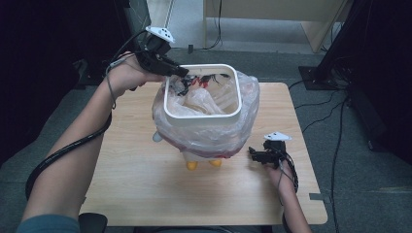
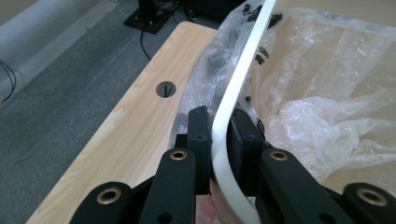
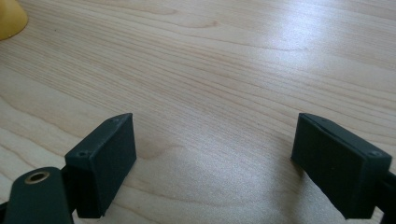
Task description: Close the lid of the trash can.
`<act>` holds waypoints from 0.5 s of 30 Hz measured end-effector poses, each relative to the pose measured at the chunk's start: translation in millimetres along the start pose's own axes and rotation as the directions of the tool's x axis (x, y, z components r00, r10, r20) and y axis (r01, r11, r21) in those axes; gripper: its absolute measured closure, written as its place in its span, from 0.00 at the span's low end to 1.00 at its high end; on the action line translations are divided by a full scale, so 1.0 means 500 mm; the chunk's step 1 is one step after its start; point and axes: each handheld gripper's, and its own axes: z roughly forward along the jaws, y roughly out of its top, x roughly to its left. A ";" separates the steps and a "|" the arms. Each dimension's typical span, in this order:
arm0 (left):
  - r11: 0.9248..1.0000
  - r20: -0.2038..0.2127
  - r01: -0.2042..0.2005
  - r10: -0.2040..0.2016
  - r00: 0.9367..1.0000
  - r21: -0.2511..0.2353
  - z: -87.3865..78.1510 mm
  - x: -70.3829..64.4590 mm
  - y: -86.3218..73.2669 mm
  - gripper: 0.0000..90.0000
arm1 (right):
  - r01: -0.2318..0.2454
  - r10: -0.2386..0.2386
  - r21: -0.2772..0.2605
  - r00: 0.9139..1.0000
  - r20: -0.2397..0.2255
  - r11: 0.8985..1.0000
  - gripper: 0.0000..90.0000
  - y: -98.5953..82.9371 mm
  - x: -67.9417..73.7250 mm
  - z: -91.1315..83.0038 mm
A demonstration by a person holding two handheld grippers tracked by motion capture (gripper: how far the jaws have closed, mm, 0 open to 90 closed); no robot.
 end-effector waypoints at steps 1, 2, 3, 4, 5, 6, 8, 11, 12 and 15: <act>1.000 -0.002 0.002 -0.002 1.000 -0.001 0.001 0.000 0.000 0.90 | 0.000 0.000 0.000 1.000 0.000 1.000 0.15 0.000 0.000 0.000; 1.000 -0.003 0.003 -0.003 1.000 -0.002 0.001 0.001 0.000 0.90 | 0.000 0.000 0.000 1.000 0.000 1.000 0.15 0.000 0.000 0.000; 1.000 -0.001 0.005 -0.005 1.000 -0.003 0.001 0.001 0.000 0.90 | 0.000 0.000 0.000 1.000 0.000 1.000 0.15 0.000 0.000 0.000; 1.000 0.000 0.005 -0.005 1.000 -0.005 0.001 0.001 -0.001 0.90 | 0.000 0.000 0.000 1.000 0.000 1.000 0.15 0.000 0.000 0.000; 1.000 0.002 0.006 -0.006 1.000 -0.004 0.001 0.002 -0.002 0.90 | 0.000 0.000 0.000 1.000 0.000 1.000 0.15 0.000 0.000 0.000; 1.000 0.003 0.009 -0.009 1.000 -0.006 0.000 0.003 -0.003 0.90 | 0.000 0.000 0.000 1.000 0.000 1.000 0.15 0.000 0.000 0.000; 1.000 0.006 0.017 -0.017 1.000 -0.010 0.000 0.004 -0.004 0.90 | 0.000 0.000 0.000 1.000 0.000 1.000 0.15 0.000 0.000 0.000; 1.000 0.009 0.022 -0.022 1.000 -0.014 0.001 0.004 -0.004 0.90 | 0.000 0.000 0.000 1.000 0.000 1.000 0.15 0.000 0.000 0.000; 1.000 0.009 0.024 -0.024 1.000 -0.016 0.001 0.004 -0.004 0.89 | 0.000 0.000 0.000 1.000 0.000 1.000 0.15 0.000 0.000 0.000; 0.999 0.009 0.026 -0.026 1.000 -0.018 0.000 0.006 -0.004 0.89 | 0.000 0.000 0.000 1.000 0.000 1.000 0.15 0.000 0.000 0.000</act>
